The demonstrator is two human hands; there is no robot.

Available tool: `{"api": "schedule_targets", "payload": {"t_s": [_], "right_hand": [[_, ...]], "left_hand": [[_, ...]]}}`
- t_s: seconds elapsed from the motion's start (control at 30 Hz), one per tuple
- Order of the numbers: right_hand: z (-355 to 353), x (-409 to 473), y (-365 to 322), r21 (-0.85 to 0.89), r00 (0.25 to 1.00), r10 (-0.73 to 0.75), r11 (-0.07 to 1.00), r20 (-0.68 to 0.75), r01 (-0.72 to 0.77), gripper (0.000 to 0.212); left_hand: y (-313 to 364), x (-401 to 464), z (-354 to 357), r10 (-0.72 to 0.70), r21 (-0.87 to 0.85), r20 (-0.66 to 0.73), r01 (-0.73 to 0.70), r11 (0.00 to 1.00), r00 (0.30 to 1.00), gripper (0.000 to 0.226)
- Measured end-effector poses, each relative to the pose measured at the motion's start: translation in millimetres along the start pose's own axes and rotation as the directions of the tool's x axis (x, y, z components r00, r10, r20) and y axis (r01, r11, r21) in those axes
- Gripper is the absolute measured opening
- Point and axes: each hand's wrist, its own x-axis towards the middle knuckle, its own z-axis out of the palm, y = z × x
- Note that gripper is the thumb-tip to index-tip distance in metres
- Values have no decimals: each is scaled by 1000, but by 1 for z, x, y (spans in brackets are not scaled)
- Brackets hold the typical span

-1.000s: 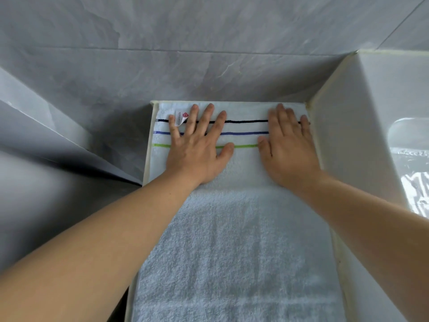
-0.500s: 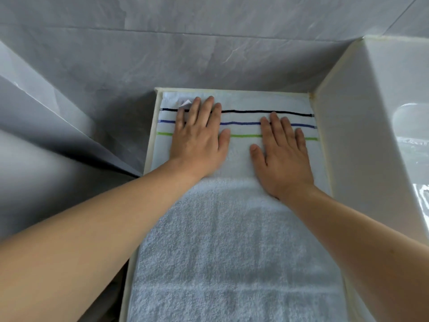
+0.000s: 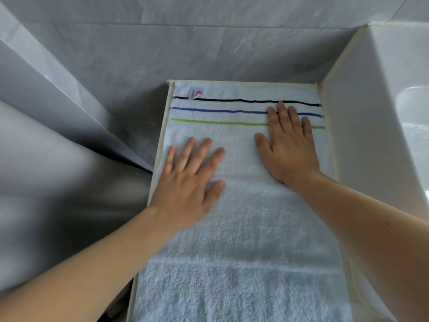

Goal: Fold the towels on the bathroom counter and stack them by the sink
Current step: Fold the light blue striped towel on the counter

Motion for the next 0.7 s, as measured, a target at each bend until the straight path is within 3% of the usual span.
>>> {"api": "schedule_targets", "payload": {"t_s": [0.07, 0.17, 0.23, 0.47, 0.7], "right_hand": [[1, 0, 2, -2, 1000, 1, 1000, -4, -1, 70], [2, 1, 3, -4, 1000, 3, 1000, -6, -3, 71], [2, 1, 3, 0, 1000, 6, 1000, -4, -6, 71], [3, 2, 3, -11, 1000, 2, 1000, -17, -2, 70], [3, 3, 4, -5, 1000, -11, 1000, -18, 11, 70]], "left_hand": [[-4, -6, 3, 19, 13, -18, -19, 1000, 1000, 70], [11, -28, 11, 201, 17, -25, -201, 979, 979, 70], [16, -41, 14, 238, -11, 13, -237, 971, 971, 73], [6, -4, 8, -60, -122, -6, 58, 991, 998, 73], [-3, -3, 15, -72, -102, -49, 66, 993, 996, 75]]}}
